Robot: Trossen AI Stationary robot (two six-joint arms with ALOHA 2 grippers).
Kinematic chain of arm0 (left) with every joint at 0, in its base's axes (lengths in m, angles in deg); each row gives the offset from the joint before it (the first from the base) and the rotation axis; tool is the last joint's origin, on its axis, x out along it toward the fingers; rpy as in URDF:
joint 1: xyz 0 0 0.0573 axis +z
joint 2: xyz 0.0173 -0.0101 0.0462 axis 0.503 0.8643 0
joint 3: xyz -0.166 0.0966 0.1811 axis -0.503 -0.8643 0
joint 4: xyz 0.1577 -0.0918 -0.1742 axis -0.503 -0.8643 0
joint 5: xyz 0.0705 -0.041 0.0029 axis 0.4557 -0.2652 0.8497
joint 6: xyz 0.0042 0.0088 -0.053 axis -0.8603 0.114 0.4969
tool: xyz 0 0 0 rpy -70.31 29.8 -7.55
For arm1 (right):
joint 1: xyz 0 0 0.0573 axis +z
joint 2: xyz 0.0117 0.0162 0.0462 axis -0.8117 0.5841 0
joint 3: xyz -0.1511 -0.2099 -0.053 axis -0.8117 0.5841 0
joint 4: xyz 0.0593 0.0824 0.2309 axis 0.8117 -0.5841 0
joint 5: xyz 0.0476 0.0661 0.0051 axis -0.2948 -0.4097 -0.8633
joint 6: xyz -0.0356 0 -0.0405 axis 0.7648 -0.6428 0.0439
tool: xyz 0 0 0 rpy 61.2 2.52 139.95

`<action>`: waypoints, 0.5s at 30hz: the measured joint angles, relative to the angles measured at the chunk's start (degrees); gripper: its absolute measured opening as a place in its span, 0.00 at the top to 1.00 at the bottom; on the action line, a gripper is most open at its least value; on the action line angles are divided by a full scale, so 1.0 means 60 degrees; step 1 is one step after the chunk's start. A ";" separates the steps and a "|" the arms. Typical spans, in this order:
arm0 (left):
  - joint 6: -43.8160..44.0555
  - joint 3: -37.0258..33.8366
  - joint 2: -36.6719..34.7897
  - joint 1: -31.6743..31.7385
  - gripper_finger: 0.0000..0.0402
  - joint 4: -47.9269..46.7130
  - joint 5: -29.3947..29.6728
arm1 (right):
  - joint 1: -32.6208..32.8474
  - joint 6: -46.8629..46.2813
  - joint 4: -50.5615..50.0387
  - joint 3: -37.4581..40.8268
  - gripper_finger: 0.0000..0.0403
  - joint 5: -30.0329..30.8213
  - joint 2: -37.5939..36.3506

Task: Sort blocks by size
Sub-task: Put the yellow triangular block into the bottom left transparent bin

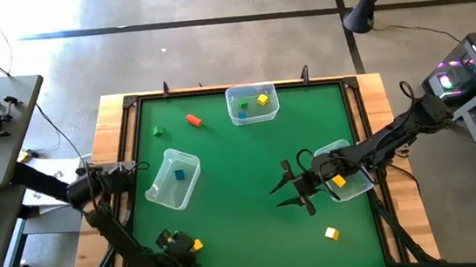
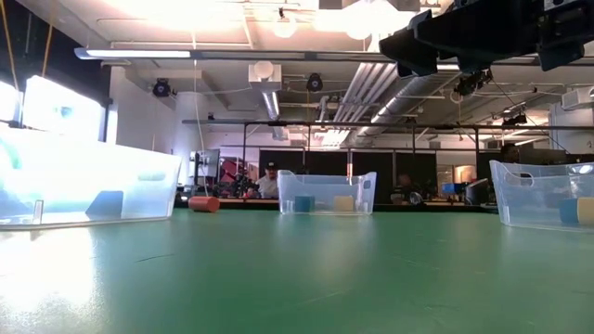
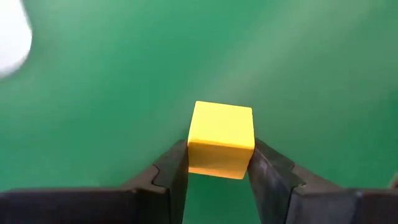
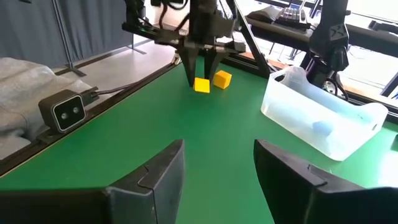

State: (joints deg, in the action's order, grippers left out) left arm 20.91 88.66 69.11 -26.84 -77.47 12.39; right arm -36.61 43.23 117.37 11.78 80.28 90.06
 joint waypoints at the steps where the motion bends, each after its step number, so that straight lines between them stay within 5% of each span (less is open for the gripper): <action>1: -0.0084 0.0073 -0.0073 0.0198 0.69 -0.0061 0.0146 | 0.0000 0.0000 0.0002 0.0000 0.53 0.0000 0.0000; 9: -0.2238 0.0158 -0.0990 0.2542 0.69 -0.0570 0.0286 | 0.0000 -0.0306 0.0003 0.0000 0.53 0.0004 0.0000; 15: -0.3314 0.0085 -0.2154 0.4268 0.69 -0.2909 0.0048 | 0.0000 -0.0567 -0.0021 0.0000 0.53 0.0000 0.0000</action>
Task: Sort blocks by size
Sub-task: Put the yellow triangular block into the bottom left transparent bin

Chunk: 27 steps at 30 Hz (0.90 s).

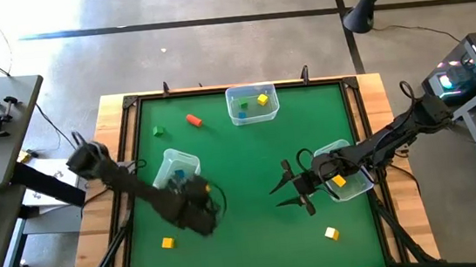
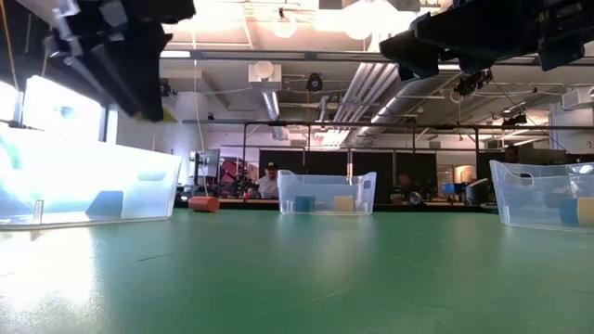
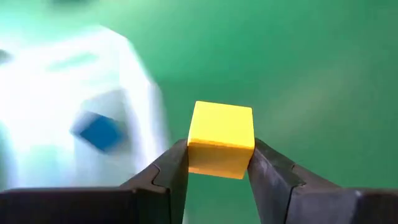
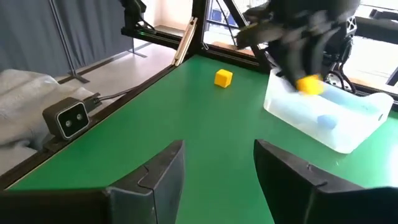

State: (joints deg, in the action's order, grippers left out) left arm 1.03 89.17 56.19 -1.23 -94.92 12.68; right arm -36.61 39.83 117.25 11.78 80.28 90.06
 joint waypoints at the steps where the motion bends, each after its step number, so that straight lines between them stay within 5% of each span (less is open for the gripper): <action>1: -0.0076 -0.0078 -0.0336 0.0183 0.69 -0.0295 0.0021 | 0.0000 -0.0057 -0.0037 -0.0003 0.53 0.0003 -0.0003; 13: 0.1335 -0.3707 -0.4360 0.0460 0.69 0.0359 -0.2644 | 0.0337 -0.0647 -0.0707 -0.0004 0.53 0.0095 -0.0003; 20: 0.1262 -0.5322 -0.4844 0.0643 0.69 0.1773 -0.2609 | 0.0601 -0.0657 -0.0629 -0.0004 0.53 0.0550 -0.0003; 27: 0.0693 -0.5694 -0.4833 0.0932 0.69 0.2300 -0.2623 | 0.0634 -0.0905 -0.0556 -0.0004 0.53 0.0576 -0.0003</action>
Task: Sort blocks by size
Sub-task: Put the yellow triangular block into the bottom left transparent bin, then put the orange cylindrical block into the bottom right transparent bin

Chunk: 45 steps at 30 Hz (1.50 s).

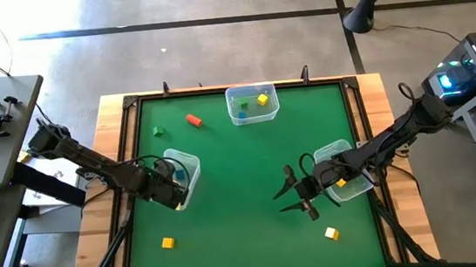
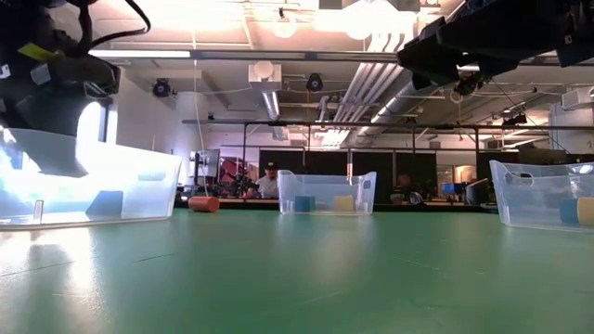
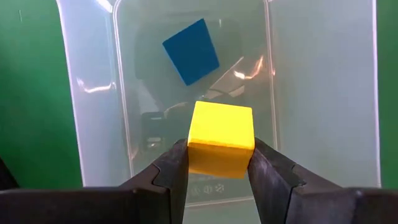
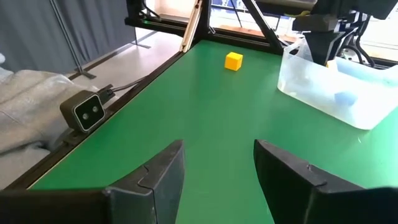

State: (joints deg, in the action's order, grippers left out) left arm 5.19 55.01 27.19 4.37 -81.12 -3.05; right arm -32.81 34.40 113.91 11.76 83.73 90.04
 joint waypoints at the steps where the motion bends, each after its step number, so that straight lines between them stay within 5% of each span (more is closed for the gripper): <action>1: -0.0063 0.0000 -0.0004 0.0028 0.69 0.0006 0.0006 | 0.0000 -0.0004 0.0000 0.0000 0.53 0.0004 0.0000; 16: -0.0385 0.0004 -0.0002 0.0125 0.68 0.0051 0.0104 | 0.0000 -0.0176 0.0004 0.0000 0.53 0.0004 0.0000; 27: -0.0551 0.0004 -0.0022 0.0125 0.46 0.0047 0.0222 | 0.0000 -0.0171 0.0004 0.0000 0.53 0.0004 0.0000; 35: -0.0921 0.0741 -0.0443 0.0140 0.45 -0.0534 0.0150 | -0.0004 -0.0164 0.0029 0.0000 0.53 0.0004 0.0000; 40: -0.2031 0.1799 -0.0786 0.0136 0.47 -0.0402 0.1351 | -0.0004 -0.0164 0.0105 0.0000 0.53 0.0139 0.0000; 45: -0.4236 0.2355 -0.0889 0.0235 0.49 0.0725 0.3670 | -0.0005 -0.0380 0.0096 0.0000 0.53 0.0463 0.0000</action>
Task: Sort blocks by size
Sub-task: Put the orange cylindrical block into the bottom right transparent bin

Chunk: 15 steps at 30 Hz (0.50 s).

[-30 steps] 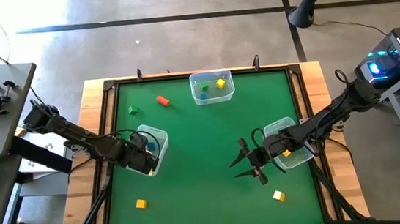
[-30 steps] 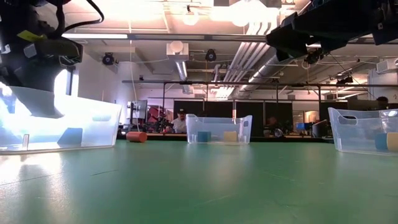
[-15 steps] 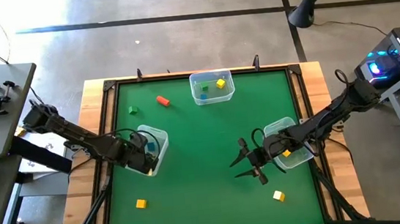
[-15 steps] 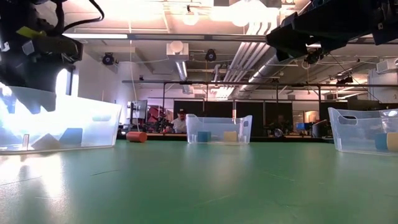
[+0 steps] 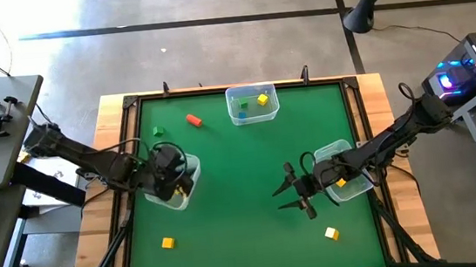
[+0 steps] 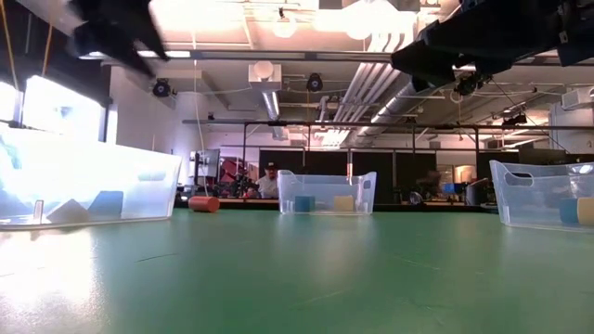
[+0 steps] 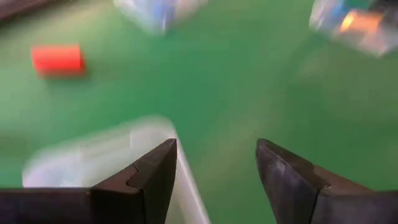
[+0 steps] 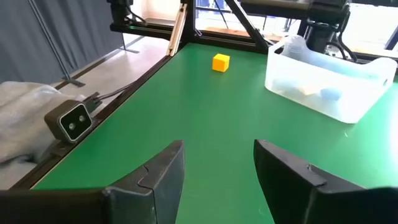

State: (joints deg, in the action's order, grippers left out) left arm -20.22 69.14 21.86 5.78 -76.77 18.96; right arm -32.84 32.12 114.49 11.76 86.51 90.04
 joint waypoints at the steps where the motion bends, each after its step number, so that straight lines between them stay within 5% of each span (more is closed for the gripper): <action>1: -0.0453 0.0009 0.0000 0.0130 0.49 0.0332 0.0276 | -0.0002 -0.0073 -0.0002 0.0000 0.53 0.0003 0.0000; 7: -0.2187 0.0005 0.0067 0.1608 0.49 0.1491 -0.0460 | 0.0001 -0.0120 -0.0028 0.0000 0.53 0.0000 0.0000; 15: -0.4827 -0.0450 0.0109 0.4130 0.49 0.2809 -0.0199 | -0.0006 -0.0043 -0.0063 0.0000 0.53 0.0000 0.0000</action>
State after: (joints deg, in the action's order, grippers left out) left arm -49.18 66.44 22.51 30.56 -59.92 17.77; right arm -32.87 31.87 114.11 11.76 86.51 90.04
